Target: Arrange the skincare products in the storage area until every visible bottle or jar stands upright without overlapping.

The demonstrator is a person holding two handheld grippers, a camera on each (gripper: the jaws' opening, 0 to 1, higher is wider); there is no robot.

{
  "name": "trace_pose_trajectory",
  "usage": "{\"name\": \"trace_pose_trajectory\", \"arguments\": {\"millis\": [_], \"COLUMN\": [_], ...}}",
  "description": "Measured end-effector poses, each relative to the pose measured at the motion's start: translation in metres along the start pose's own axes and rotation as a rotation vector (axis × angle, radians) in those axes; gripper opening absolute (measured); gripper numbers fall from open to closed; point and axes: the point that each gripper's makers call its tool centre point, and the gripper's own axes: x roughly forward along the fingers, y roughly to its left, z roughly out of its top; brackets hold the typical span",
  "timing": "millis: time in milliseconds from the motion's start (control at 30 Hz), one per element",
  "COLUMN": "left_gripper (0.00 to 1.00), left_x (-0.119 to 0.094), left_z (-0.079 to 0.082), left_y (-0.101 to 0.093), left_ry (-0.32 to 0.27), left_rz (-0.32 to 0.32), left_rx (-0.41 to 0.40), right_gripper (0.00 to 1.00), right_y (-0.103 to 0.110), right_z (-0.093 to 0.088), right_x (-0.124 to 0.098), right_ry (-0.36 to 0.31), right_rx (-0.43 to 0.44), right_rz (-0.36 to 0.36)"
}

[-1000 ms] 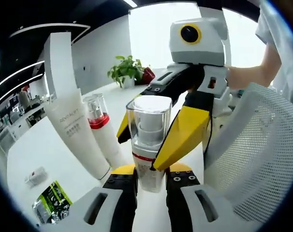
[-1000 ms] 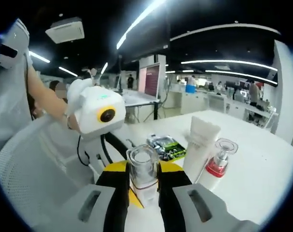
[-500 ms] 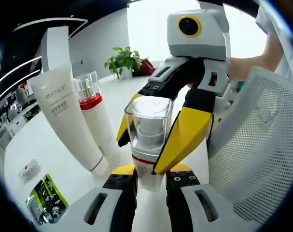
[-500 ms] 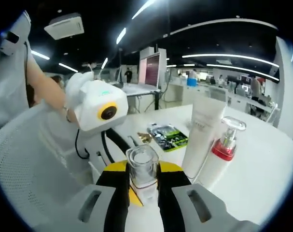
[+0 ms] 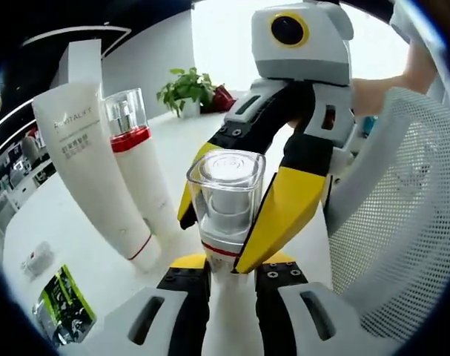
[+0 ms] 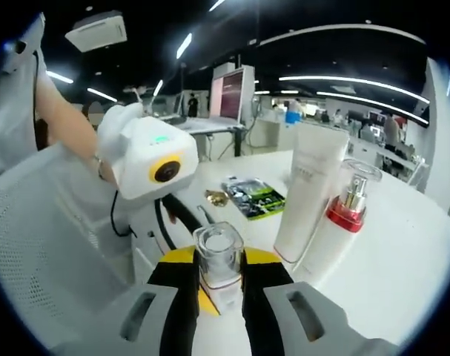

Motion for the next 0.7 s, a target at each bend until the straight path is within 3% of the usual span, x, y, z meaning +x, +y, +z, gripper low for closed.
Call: {"name": "trace_pose_trajectory", "arguments": {"millis": [267, 367, 500, 700], "left_gripper": [0.22, 0.23, 0.24, 0.27], "left_x": [-0.001, -0.001, -0.001, -0.002], "left_z": [0.000, -0.001, -0.003, -0.013], "left_y": [0.001, 0.002, 0.001, 0.000], "left_ry": [-0.026, -0.017, -0.004, 0.034], "left_rz": [-0.005, -0.007, -0.002, -0.007], "left_rx": [0.018, 0.039, 0.056, 0.071], "right_gripper": [0.22, 0.22, 0.28, 0.28], "right_y": [-0.002, -0.002, -0.001, -0.003], "right_z": [0.000, 0.000, -0.011, -0.014], "right_x": [0.002, 0.003, 0.006, 0.000], "right_ry": [-0.003, 0.005, 0.063, 0.056], "right_rx": [0.044, 0.039, 0.017, 0.053], "right_rz": [0.004, -0.001, -0.010, -0.022]}}
